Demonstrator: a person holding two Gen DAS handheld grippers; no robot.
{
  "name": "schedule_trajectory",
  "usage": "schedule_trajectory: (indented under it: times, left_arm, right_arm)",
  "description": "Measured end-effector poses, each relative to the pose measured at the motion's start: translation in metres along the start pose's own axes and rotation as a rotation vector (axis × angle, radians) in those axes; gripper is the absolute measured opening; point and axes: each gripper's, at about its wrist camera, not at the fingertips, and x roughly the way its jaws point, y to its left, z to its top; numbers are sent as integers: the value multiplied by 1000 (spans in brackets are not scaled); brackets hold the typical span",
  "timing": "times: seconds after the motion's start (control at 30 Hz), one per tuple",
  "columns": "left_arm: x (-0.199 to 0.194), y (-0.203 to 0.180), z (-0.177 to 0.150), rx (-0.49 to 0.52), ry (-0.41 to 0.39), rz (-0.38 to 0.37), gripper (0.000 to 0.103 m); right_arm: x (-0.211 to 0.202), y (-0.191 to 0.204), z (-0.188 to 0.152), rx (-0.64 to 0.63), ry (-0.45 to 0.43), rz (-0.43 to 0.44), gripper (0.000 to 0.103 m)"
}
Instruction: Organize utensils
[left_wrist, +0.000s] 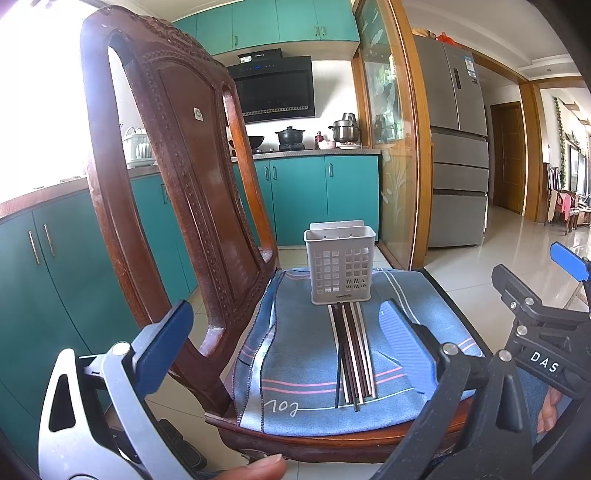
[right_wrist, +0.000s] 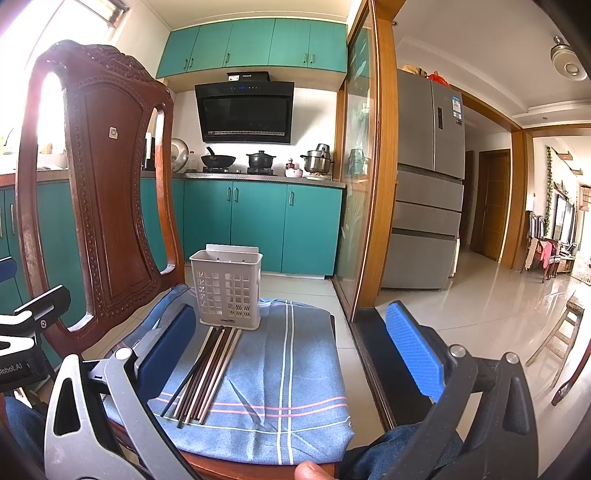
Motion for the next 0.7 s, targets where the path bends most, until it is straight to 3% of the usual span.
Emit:
schedule_trajectory:
  times: [0.5,0.7]
  left_arm:
    - [4,0,0,-1,9,-10,100]
    - [19,-5,-7,4,52,-29,100]
  right_arm:
    - [3,-1,-2,-1,6,0,100]
    - [11,0,-5,-3,28,-9,100]
